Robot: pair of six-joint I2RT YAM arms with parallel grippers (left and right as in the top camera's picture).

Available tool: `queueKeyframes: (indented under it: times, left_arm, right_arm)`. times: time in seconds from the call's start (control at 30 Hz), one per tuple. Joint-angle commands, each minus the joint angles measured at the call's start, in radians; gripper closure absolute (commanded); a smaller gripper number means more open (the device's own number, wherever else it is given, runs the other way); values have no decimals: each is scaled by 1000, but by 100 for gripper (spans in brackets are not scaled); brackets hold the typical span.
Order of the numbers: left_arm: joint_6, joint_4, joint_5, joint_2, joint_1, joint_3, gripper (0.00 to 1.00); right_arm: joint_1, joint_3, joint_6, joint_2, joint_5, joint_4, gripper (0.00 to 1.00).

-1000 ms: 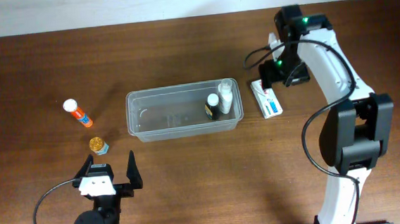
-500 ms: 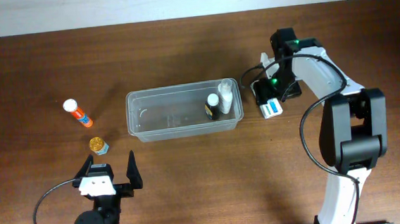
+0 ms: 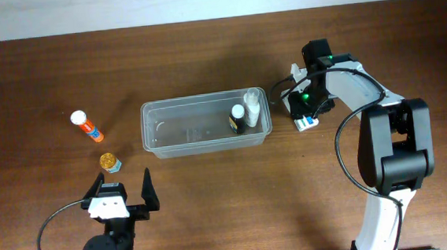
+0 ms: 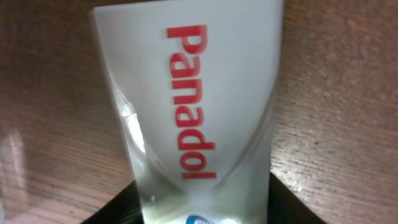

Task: Pack container
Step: 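Move the right gripper down onto the white Panadol box, then grasp the Panadol box by its end and lift it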

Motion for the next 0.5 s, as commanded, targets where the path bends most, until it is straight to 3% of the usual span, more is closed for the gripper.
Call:
queueKeyframes:
  times: [0.0, 0.27, 0.47]
  left_arm:
    - [13, 0, -3, -8, 5, -7, 1]
    - [13, 0, -3, -8, 5, -7, 1]
    - [13, 0, -3, -8, 5, -7, 1]
  right_arm:
    - [3, -27, 17, 13, 29, -3, 55]
    - [3, 40, 17, 11, 47, -106, 57]
    - [3, 268, 16, 11, 48, -306, 57]
